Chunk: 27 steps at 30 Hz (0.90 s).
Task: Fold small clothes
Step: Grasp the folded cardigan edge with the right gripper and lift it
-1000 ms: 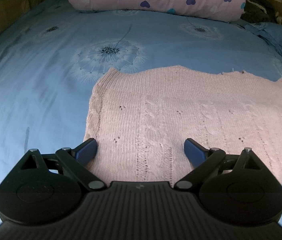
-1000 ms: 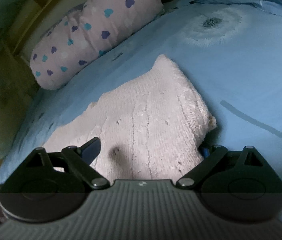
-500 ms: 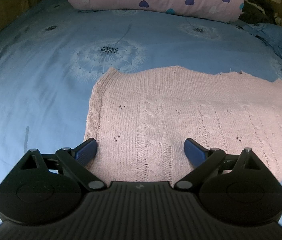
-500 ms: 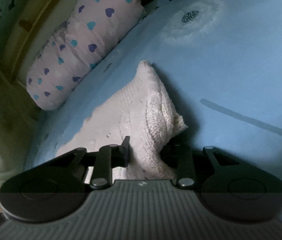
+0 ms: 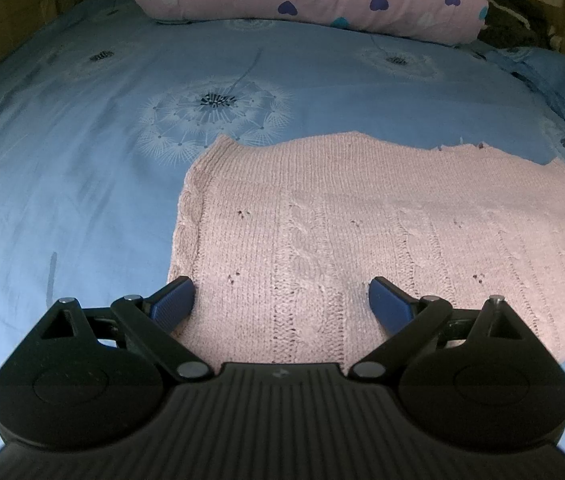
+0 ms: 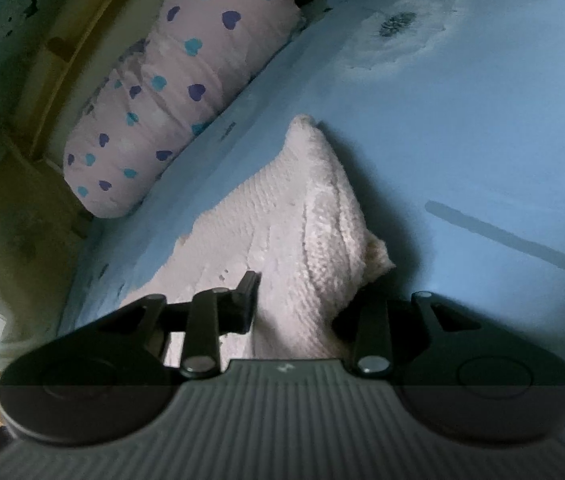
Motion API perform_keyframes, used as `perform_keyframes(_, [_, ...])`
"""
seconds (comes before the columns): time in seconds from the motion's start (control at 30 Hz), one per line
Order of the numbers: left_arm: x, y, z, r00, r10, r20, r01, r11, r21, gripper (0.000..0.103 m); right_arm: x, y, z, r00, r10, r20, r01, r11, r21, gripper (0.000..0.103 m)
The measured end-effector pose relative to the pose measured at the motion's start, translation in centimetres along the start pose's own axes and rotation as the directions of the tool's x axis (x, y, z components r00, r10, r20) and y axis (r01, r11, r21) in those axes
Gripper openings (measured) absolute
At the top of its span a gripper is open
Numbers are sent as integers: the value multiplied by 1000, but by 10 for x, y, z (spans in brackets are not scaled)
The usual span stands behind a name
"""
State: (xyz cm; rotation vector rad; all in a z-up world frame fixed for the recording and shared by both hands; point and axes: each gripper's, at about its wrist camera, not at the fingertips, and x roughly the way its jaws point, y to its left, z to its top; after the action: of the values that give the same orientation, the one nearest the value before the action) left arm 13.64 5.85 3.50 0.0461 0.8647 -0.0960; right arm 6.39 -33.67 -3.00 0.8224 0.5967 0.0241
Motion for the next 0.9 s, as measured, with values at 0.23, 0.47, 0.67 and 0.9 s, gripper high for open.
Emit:
perform_keyframes(0.23, [-6,7,1,1000,-22,4,22,1000,-18,97,-1,10,-1,999,-19,28,20,999,-44,27])
perform_keyframes(0.47, [-10,15,3,1000,-24,11,24,999,-32,97,-19,39,1,994,37,105,-28,996,-87,26])
perform_keyframes(0.67, [-12,26,5,999,-38,12,39,997,-62,97,-22,69,-1,993,24,114,-7,989,-148,26])
perform_keyframes(0.9, [-17,36,7,999,-30,31,32,997,-76,97,-21,105,-1,992,3,127,27,973,-231,26])
